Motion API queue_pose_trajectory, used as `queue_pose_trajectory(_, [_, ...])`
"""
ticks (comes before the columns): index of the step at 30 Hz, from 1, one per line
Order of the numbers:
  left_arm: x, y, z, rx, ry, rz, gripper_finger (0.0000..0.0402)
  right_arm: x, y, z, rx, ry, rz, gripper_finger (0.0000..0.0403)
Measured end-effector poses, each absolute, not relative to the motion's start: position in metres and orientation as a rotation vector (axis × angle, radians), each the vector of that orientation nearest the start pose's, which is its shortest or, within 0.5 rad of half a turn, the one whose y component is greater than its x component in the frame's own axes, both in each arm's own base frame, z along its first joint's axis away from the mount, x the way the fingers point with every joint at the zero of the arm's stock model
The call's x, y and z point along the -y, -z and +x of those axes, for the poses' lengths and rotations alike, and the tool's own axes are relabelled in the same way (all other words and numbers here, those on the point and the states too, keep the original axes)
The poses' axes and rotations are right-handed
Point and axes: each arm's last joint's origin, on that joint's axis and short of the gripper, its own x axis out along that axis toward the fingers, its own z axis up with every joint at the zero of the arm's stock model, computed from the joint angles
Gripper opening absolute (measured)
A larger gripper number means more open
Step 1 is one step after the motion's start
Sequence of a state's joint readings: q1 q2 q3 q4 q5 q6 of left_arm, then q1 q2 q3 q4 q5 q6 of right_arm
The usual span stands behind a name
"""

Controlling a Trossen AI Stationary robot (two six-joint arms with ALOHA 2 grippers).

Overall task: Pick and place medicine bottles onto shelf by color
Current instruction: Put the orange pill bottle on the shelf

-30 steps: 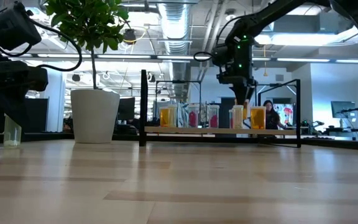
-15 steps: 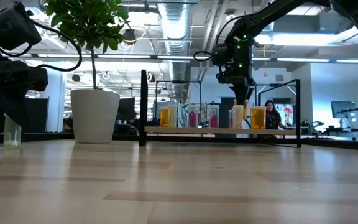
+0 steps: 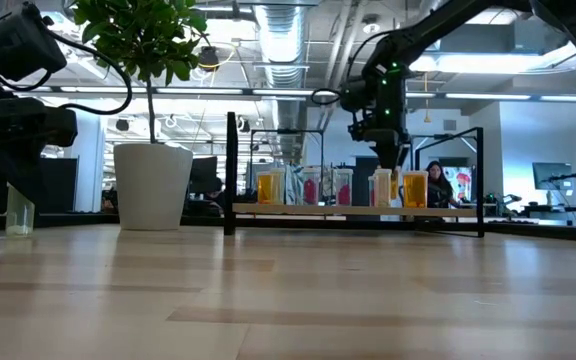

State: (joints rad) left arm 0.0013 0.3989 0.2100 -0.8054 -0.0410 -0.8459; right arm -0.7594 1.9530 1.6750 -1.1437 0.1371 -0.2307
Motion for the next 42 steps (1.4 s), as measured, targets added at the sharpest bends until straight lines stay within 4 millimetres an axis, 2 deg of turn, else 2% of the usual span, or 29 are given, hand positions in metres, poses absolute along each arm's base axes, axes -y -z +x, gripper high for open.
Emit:
queue_pose_trajectory(17, [-0.001,-0.138,0.081,-0.914,-0.456,-0.754,0.0267,0.266,-0.225,0.274,-1.486,0.51,0.226,0.0237])
queue_pose_trajectory(36, [-0.001,-0.138,0.081,-0.915,-0.456,-0.754,0.0267,0.267,-0.224,0.274,-1.479,0.51,0.222,0.0238])
queue_pose_trajectory(42, [-0.001,-0.138,0.081,-0.914,-0.456,-0.754,0.0267,0.267,-0.224,0.274,-1.477,0.511,0.224,0.0264])
